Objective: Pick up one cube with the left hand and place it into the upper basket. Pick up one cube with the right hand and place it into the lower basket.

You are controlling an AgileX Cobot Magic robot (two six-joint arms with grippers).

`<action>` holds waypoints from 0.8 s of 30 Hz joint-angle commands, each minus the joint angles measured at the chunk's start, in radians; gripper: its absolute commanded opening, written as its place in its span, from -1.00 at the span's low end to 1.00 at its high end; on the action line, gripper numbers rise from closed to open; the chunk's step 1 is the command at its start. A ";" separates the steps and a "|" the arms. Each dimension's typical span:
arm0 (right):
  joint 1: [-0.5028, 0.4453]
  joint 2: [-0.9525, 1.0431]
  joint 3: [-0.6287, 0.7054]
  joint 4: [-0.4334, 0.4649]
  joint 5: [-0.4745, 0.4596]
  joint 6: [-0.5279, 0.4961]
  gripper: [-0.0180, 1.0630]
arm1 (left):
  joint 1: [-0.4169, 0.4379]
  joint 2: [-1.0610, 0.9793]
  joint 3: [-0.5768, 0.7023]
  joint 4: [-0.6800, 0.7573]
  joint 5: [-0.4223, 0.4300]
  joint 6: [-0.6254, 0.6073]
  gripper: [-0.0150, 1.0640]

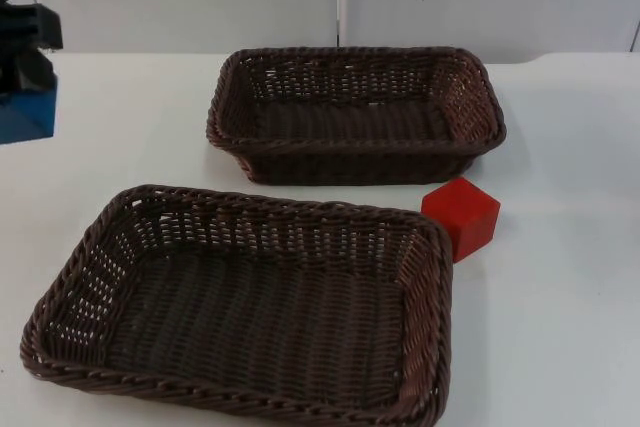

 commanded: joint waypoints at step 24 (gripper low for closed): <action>-0.005 -0.003 -0.006 0.002 0.005 -0.002 0.91 | -0.096 0.452 -0.558 -0.014 0.291 0.098 -0.97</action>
